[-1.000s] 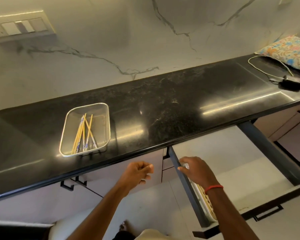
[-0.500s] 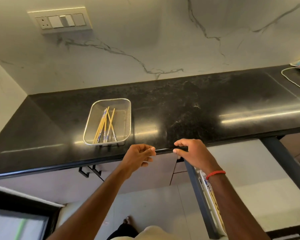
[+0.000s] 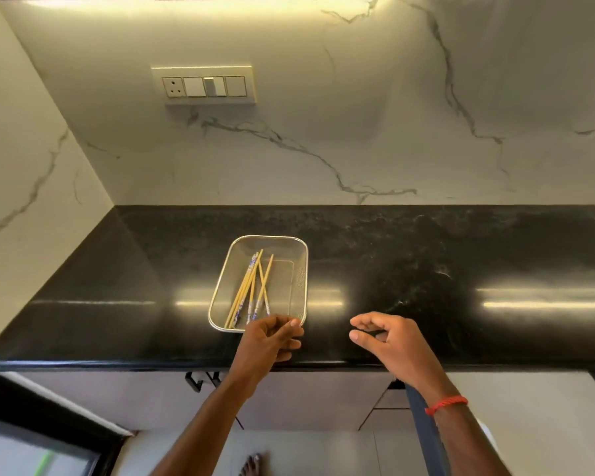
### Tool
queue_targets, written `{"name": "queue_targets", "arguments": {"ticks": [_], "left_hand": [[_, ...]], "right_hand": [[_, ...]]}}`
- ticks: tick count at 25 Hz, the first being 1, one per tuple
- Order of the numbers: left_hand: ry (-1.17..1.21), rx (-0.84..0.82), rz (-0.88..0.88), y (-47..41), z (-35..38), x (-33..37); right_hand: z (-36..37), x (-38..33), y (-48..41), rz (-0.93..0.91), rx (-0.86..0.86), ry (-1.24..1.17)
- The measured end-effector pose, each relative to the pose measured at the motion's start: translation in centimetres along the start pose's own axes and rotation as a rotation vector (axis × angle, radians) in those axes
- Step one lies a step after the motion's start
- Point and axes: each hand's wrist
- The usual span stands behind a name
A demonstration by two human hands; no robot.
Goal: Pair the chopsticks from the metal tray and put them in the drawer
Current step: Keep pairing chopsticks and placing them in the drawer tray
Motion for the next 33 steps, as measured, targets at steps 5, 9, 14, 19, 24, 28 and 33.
{"name": "queue_targets", "arguments": {"ticks": [5, 9, 14, 19, 24, 28, 33], "left_hand": [[0.084, 0.066, -0.021, -3.9, -3.4, 0.2], [0.1, 0.075, -0.012, -7.2, -5.8, 0.8], [0.142, 0.004, -0.091, -10.5, -10.0, 0.6], [0.153, 0.004, -0.158, -13.3, -13.9, 0.2], [0.146, -0.032, -0.186, -15.1, -15.0, 0.2], [0.138, -0.052, -0.158, -16.3, -15.0, 0.4], [-0.032, -0.164, 0.034, -16.6, -14.2, 0.9]], "right_hand": [[3.0, -2.7, -3.2, 0.011, -0.06, -0.025], [6.9, -5.3, -7.2, 0.021, -0.045, -0.004], [13.6, -6.7, -11.8, 0.035, -0.28, 0.191], [20.2, -6.4, -13.8, 0.015, -0.35, 0.405], [21.0, -6.1, -15.1, 0.115, -0.362, 0.32], [18.8, -7.4, -15.7, 0.181, -0.179, 0.055], [16.5, -11.3, -16.9, 0.104, 0.113, -0.308]]}}
Point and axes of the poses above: each hand's wrist, its own y-axis away from the middle knuckle, its own z-axis out of the palm, x = y × z, and after that the axes turned 4 degrees about x, right-handed
